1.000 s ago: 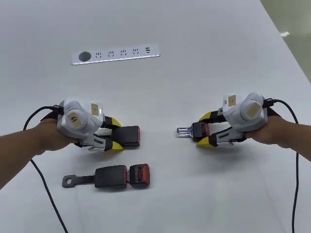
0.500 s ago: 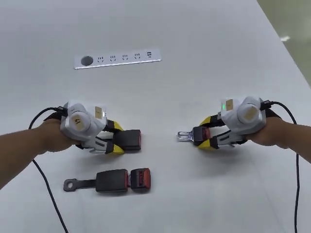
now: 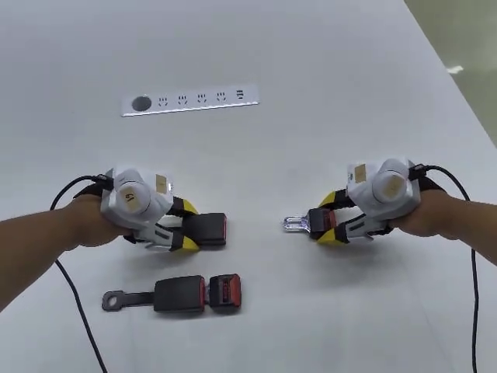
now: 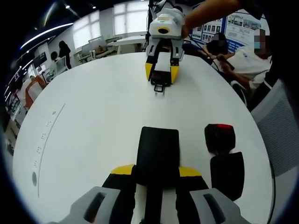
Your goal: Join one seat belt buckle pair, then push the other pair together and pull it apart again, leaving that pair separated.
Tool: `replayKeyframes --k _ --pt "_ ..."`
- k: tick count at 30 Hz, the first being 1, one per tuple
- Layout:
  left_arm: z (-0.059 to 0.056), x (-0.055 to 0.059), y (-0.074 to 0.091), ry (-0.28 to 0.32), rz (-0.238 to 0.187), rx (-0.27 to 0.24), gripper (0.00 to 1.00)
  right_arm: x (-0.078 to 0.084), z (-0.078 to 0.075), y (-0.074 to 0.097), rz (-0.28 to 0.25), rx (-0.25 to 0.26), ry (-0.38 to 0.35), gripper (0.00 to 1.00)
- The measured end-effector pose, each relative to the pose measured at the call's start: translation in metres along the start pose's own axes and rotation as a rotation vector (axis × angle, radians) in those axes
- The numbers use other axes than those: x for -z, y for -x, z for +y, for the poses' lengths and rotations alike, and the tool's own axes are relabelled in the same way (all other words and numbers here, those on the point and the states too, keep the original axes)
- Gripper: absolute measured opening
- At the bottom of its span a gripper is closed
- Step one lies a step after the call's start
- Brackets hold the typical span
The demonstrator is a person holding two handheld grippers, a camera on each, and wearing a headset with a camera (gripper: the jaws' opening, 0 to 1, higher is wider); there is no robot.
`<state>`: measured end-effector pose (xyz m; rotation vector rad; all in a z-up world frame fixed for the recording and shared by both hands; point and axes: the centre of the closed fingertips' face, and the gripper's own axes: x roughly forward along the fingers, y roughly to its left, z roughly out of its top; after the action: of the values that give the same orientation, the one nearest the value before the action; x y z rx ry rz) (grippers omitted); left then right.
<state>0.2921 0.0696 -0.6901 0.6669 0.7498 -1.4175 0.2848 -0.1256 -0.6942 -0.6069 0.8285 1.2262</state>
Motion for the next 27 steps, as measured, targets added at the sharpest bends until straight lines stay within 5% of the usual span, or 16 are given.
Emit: replayKeyframes --k 27 --pt "-0.001 -0.001 0.001 0.020 0.003 -0.007 0.33 -0.042 0.011 -0.030 -0.026 -0.029 0.051 0.33"
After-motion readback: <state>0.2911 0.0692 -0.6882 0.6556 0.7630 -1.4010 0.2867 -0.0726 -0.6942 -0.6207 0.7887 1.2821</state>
